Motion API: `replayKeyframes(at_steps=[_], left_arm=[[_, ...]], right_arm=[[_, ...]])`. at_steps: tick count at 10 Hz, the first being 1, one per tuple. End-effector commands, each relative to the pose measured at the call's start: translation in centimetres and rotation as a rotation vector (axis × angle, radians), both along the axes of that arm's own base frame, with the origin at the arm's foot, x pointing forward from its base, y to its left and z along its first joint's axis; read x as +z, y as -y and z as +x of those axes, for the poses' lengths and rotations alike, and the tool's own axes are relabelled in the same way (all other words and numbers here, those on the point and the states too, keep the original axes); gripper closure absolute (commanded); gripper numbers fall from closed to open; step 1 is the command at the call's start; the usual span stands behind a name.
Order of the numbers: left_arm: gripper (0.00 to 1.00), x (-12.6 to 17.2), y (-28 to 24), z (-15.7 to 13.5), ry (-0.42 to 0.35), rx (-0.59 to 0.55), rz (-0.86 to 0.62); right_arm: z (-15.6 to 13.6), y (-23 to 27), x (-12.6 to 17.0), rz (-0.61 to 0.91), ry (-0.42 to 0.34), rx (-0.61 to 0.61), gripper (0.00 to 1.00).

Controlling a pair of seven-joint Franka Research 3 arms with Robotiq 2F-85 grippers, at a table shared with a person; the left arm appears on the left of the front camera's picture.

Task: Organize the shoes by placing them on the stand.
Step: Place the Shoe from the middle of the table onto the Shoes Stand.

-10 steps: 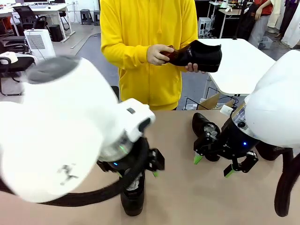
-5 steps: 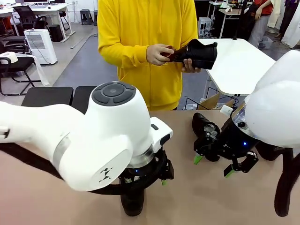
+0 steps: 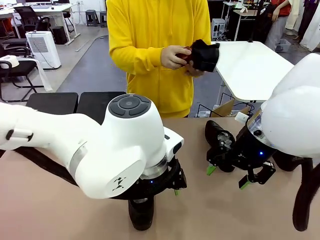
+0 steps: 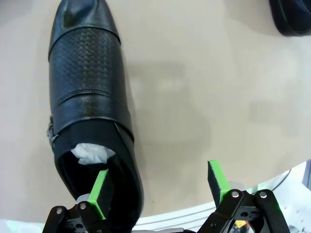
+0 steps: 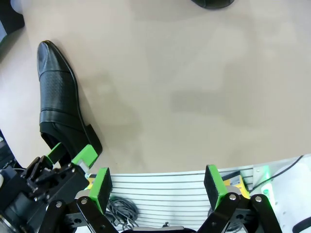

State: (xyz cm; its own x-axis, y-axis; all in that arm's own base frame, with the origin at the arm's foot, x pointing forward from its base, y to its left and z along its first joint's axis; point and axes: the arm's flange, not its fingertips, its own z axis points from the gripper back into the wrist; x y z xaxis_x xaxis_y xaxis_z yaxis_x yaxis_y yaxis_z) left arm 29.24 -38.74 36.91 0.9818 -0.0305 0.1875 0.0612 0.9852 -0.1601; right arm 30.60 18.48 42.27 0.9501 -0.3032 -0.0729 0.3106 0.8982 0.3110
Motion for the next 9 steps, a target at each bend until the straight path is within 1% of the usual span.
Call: replayKeyframes(at_steps=[1, 4, 5, 9], left_arm=[[0.00, -0.9, 1.2, 1.3, -0.001, 0.051, 0.036], [0.00, -2.0, 1.7, 1.6, -0.034, 0.028, 0.059], [0.14, -2.2, 1.8, 1.7, -0.032, 0.024, 0.066], [0.88, -2.3, 1.7, 1.9, -0.041, 0.034, 0.092]], right_arm=[[0.1, 0.2, 0.0, -0.010, 0.003, 0.013, 0.00], [0.1, 0.2, 0.0, -0.010, 0.003, 0.013, 0.00], [0.1, 0.2, 0.0, -0.010, 0.003, 0.013, 0.00], [0.1, 0.2, 0.0, -0.010, 0.003, 0.013, 0.00]])
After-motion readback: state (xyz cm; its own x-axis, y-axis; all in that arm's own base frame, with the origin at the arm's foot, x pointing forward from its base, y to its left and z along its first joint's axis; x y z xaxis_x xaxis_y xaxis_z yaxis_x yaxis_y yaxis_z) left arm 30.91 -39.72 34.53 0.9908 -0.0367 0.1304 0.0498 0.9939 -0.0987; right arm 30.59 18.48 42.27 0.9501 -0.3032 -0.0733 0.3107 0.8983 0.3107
